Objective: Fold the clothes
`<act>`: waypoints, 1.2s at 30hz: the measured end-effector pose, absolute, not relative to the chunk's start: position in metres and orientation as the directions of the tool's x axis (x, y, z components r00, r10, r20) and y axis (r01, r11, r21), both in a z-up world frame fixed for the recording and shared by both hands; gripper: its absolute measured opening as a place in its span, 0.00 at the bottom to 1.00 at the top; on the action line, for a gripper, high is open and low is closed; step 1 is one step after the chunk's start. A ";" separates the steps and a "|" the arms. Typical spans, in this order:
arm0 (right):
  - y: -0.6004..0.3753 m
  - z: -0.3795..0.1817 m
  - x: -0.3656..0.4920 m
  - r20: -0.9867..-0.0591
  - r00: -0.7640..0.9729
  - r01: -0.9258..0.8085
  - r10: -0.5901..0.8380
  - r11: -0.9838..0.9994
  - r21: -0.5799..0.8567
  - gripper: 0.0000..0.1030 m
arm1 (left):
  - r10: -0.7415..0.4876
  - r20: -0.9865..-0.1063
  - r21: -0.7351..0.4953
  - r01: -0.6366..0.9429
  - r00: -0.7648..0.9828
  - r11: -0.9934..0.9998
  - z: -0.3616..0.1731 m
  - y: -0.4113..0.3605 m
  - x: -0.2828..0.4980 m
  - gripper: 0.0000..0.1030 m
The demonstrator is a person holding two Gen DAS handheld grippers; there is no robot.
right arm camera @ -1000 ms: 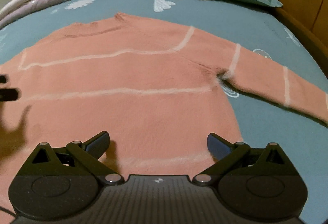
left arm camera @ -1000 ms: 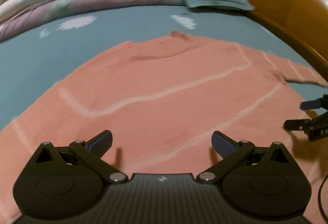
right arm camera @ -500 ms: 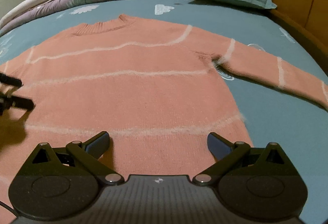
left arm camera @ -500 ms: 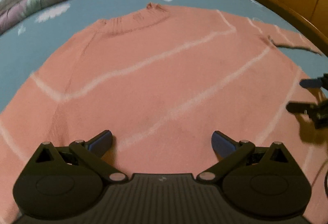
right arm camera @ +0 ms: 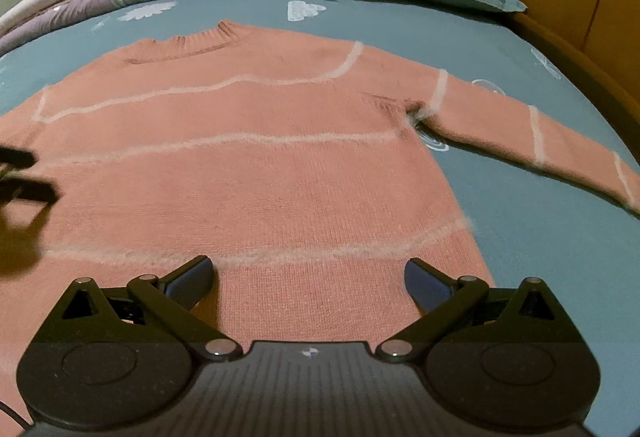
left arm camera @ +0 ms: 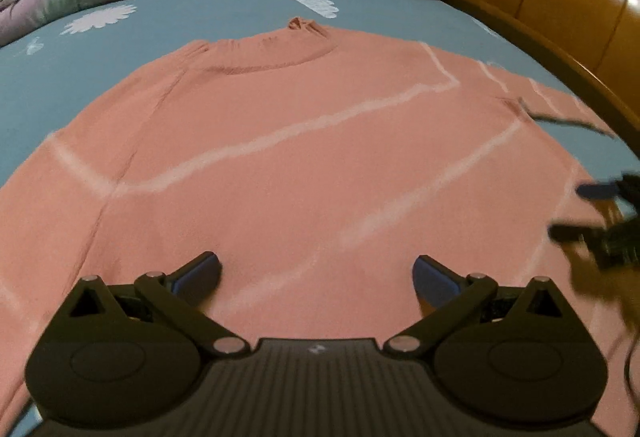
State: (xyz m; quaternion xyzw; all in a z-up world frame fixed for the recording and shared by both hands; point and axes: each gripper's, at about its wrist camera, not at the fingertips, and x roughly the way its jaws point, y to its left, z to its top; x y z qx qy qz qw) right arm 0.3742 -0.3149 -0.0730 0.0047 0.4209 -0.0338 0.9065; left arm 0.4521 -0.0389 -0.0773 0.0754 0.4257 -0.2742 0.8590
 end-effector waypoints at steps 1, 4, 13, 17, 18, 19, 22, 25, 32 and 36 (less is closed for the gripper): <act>-0.315 -0.073 0.375 -0.768 0.637 0.065 -0.059 0.998 -0.022 1.00 | -0.397 -0.777 -0.085 0.543 0.489 0.835 -0.075 -0.037 0.446 0.99; -0.314 -0.069 0.379 -0.794 0.604 0.071 -0.065 0.997 -0.027 1.00 | -0.406 -0.778 -0.059 0.588 0.479 0.807 -0.060 -0.040 0.431 0.99; -0.293 -0.068 0.362 -0.857 0.510 0.082 -0.077 0.996 -0.041 1.00 | -0.452 -0.811 -0.061 0.713 0.373 0.698 -0.072 -0.035 0.377 0.99; -0.294 -0.072 0.356 -0.849 0.522 0.112 -0.084 0.993 -0.030 1.00 | -0.448 -0.824 -0.061 0.731 0.348 0.680 -0.067 -0.028 0.362 0.99; -0.292 -0.072 0.357 -0.851 0.518 0.111 -0.091 0.993 -0.039 1.00 | -0.459 -0.822 -0.077 0.731 0.338 0.678 -0.064 -0.027 0.364 0.99; -0.292 -0.072 0.359 -0.855 0.511 0.115 -0.095 0.993 -0.041 1.00 | -0.474 -0.817 -0.099 0.730 0.328 0.676 -0.062 -0.027 0.367 0.99; -0.293 -0.071 0.362 -0.863 0.495 0.134 -0.102 0.990 -0.041 1.00 | -0.510 -0.807 -0.155 0.726 0.298 0.670 -0.060 -0.027 0.369 0.99; -0.291 -0.070 0.360 -0.862 0.492 0.166 -0.119 0.985 -0.042 1.00 | -0.518 -0.807 -0.190 0.707 0.282 0.681 -0.066 -0.025 0.364 0.99; -0.291 -0.070 0.362 -0.868 0.478 0.194 -0.131 0.980 -0.042 1.00 | -0.482 -0.803 -0.176 0.634 0.351 0.753 -0.052 0.021 0.378 0.99; -0.290 -0.070 0.363 -0.872 0.471 0.207 -0.137 0.978 -0.042 1.00 | -0.353 -0.787 -0.075 0.488 0.506 0.869 -0.046 0.065 0.413 0.99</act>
